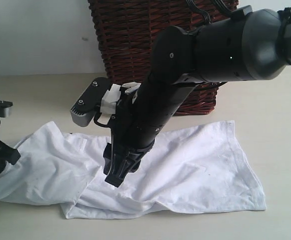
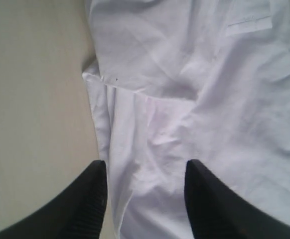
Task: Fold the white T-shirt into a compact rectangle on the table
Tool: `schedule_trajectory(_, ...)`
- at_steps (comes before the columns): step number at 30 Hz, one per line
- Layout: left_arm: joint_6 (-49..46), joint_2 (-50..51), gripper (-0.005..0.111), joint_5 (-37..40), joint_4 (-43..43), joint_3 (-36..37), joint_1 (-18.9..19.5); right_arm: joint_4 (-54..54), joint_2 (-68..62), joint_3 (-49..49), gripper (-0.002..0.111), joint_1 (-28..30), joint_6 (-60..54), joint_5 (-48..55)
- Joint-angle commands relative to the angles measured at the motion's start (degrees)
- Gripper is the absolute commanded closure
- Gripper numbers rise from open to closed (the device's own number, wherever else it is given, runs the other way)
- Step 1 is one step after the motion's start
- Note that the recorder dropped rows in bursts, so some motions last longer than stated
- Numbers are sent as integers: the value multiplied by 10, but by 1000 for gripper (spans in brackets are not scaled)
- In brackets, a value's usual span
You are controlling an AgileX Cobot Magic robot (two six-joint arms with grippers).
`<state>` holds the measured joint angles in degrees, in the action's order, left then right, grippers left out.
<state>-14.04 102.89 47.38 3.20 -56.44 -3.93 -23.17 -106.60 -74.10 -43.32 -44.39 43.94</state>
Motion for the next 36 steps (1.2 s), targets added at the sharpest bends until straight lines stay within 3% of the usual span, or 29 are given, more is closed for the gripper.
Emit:
schedule_trajectory(1, -5, -31, 68, -4, 14, -14, -2, 2, 5, 0, 60, 0, 2, -4)
schedule_trajectory(7, -102, -47, 68, 90, 93, 4, -2, 2, 5, 0, 60, 0, 2, -4)
schedule_trajectory(14, -99, -27, 68, 77, 92, 28, -2, 2, 5, 0, 60, 0, 11, 6)
schedule_trajectory(16, -79, -26, 68, 90, 66, 27, -2, 2, 5, 0, 60, 0, 11, 6)
schedule_trajectory(22, 98, -26, 72, 89, -107, 27, 0, 2, 5, 0, 60, 0, 11, 5)
schedule_trajectory(28, 118, -38, 72, 53, -116, 14, 0, 2, 5, 0, 60, 0, 11, 5)
schedule_trajectory(32, 166, -69, 57, 39, -144, 13, 8, 19, 7, 0, 60, 0, 11, -1)
schedule_trajectory(36, 197, -69, 47, 32, -139, 13, 63, 51, 33, 0, 60, 2, 59, -2)
